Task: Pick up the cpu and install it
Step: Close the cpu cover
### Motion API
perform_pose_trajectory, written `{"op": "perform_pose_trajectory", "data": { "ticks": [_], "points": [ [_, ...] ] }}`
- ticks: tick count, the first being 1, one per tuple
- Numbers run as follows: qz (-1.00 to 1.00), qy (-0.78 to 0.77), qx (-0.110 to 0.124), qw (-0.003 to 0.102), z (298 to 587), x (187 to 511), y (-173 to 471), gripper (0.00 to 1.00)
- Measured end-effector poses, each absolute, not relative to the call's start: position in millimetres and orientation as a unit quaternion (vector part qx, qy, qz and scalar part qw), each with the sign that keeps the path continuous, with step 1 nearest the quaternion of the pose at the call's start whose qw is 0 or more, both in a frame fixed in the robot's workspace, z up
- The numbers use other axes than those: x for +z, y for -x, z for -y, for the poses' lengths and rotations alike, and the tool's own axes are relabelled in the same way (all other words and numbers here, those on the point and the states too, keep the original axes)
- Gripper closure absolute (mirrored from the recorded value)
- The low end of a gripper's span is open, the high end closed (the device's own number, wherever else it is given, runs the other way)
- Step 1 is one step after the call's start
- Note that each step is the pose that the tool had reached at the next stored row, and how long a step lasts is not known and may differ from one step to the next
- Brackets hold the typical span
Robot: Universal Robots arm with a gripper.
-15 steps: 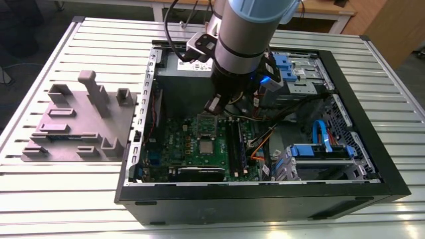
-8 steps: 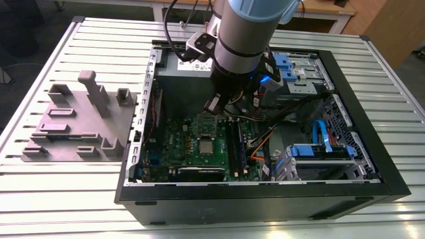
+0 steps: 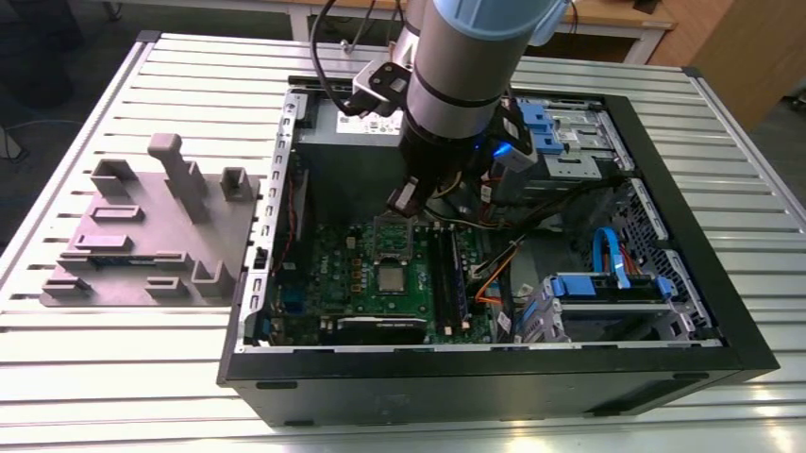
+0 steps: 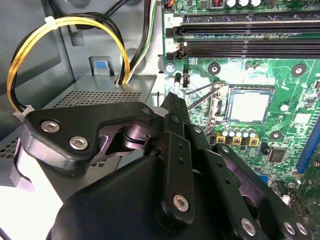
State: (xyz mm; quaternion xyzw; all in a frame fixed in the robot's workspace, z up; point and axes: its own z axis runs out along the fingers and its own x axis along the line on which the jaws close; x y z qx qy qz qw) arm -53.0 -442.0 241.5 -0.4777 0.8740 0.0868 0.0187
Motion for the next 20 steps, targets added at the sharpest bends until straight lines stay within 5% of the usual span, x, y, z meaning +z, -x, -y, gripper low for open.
{"op": "perform_pose_trajectory", "data": {
  "ticks": [20],
  "points": [
    [-0.874,0.478,0.086,0.018,453,242,55,0.89]
  ]
}}
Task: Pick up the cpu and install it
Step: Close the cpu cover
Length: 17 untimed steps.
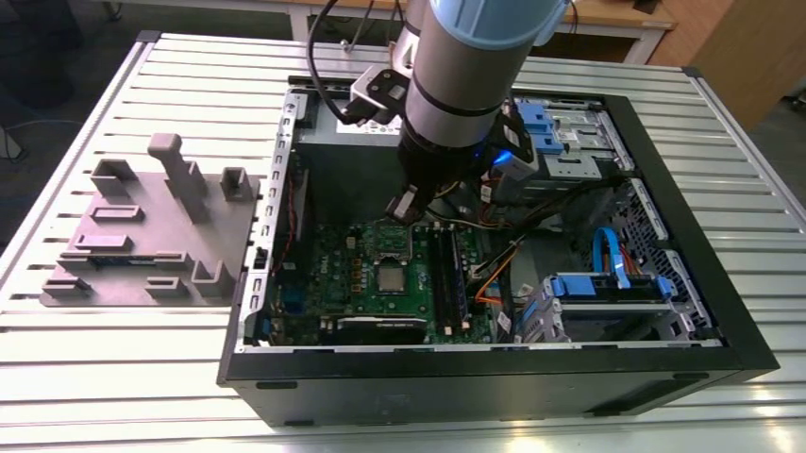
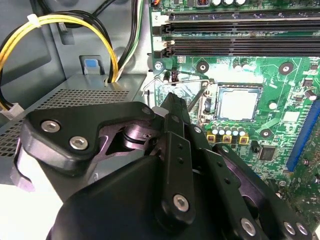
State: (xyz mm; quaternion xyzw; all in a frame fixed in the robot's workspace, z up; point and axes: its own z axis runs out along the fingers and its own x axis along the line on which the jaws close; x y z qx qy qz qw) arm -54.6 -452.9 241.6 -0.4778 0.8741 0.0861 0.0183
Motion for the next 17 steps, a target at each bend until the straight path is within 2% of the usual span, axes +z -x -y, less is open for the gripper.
{"op": "perform_pose_trajectory", "data": {
  "ticks": [17],
  "points": [
    [-0.874,0.478,0.086,0.018,461.8,241.6,54.7,0.89]
  ]
}}
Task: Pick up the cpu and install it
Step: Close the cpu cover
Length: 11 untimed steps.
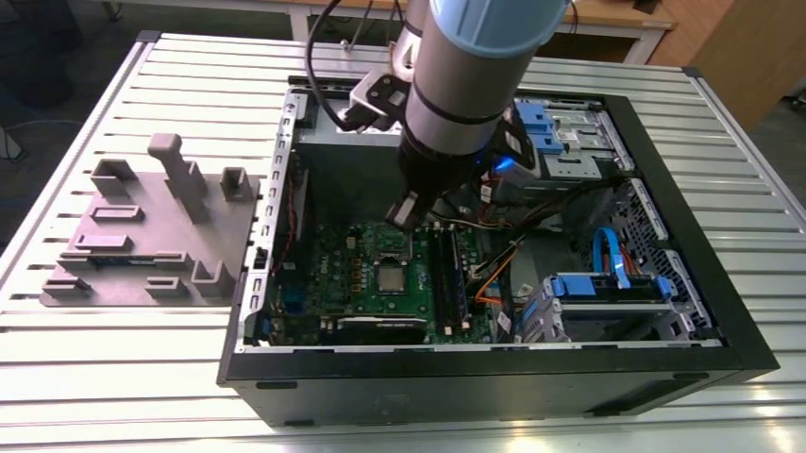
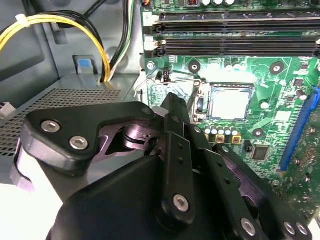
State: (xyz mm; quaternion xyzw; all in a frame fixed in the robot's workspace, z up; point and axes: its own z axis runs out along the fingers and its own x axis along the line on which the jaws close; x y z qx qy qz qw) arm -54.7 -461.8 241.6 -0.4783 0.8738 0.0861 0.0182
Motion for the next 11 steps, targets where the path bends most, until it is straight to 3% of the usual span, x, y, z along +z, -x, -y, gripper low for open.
{"op": "perform_pose_trajectory", "data": {
  "ticks": [11],
  "points": [
    [-0.873,0.480,0.086,0.018,471.4,241.6,55.2,0.89]
  ]
}}
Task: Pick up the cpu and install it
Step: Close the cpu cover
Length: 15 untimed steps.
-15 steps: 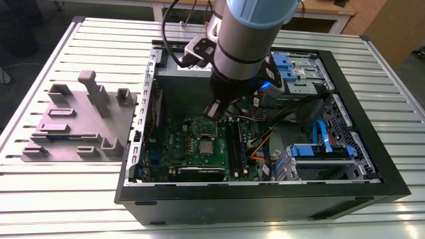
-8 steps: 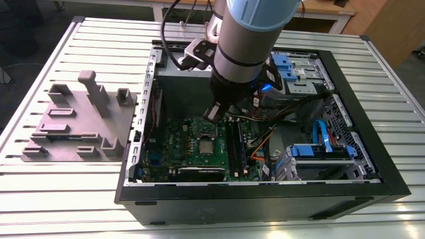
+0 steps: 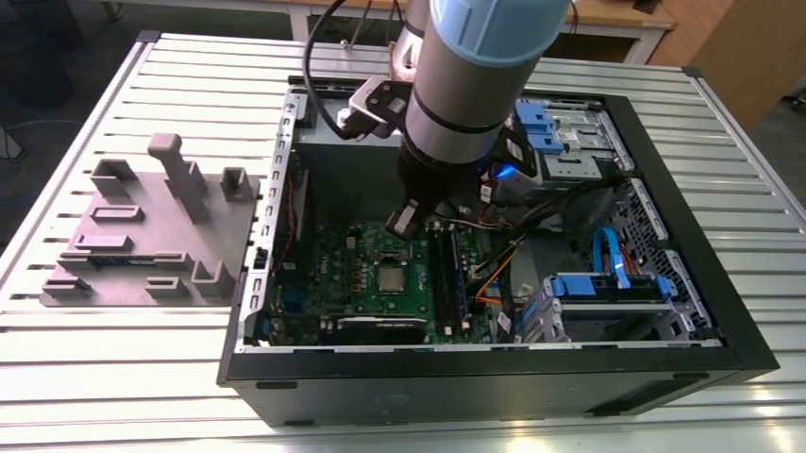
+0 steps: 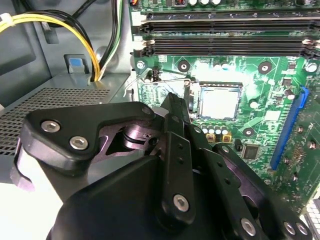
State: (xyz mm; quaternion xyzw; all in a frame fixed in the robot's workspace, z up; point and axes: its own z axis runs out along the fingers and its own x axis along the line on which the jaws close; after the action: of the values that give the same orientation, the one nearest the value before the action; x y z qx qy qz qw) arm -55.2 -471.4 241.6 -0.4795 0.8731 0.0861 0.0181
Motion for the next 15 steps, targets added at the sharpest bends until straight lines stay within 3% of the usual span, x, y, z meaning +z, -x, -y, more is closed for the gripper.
{"op": "perform_pose_trajectory", "data": {
  "ticks": [15],
  "points": [
    [-0.873,0.480,0.086,0.018,476.1,241.5,55.3,0.89]
  ]
}}
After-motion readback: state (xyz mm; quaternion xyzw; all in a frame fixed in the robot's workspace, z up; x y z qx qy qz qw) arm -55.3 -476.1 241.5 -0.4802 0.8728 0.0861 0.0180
